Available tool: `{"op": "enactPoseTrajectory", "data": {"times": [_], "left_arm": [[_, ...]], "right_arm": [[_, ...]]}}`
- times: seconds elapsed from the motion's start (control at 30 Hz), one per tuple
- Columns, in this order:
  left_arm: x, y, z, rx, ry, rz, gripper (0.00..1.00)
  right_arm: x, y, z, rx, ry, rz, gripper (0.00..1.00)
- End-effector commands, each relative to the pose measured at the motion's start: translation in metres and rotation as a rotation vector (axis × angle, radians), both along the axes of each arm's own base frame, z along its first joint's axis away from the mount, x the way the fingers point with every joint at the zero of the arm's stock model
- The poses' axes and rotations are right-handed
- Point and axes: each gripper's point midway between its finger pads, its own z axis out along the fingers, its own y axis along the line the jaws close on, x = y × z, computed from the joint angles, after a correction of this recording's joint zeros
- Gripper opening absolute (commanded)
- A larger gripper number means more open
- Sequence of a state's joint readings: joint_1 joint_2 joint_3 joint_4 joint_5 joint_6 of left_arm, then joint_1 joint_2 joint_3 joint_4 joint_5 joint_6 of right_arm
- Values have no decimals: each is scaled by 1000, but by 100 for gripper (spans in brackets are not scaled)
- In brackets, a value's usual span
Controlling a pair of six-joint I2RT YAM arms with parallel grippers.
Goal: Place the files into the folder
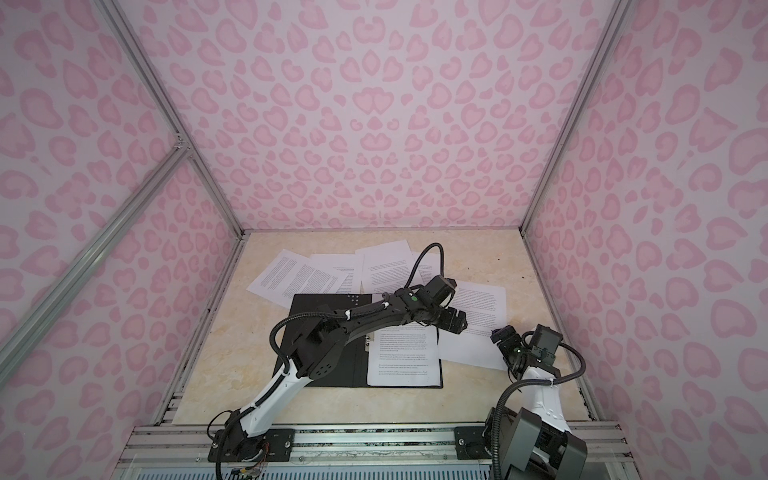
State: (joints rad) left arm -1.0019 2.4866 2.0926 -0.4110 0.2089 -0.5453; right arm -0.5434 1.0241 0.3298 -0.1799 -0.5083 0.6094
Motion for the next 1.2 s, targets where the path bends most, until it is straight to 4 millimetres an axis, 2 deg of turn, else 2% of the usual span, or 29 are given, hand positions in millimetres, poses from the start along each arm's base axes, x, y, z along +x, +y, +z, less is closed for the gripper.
{"op": "enactPoseTrajectory", "data": {"times": [0.0,0.3,0.43,0.77,0.93,1.17], "left_arm": [[3,-3,0,-10,9,-9,95],[1,3,-30,35,48,-19,95],[2,7,-39,53,59,-20,94],[-1,14,-46,80,46,-43,94],[-2,14,-49,78,48,-54,93],[-5,16,-52,76,48,-63,93]], "right_arm": [[-2,8,-5,36,6,21,93],[3,19,-10,114,3,62,93],[6,23,-6,129,-16,87,93],[18,13,26,59,-110,81,97],[27,20,44,112,-184,98,97],[32,-7,62,54,-227,11,97]]}}
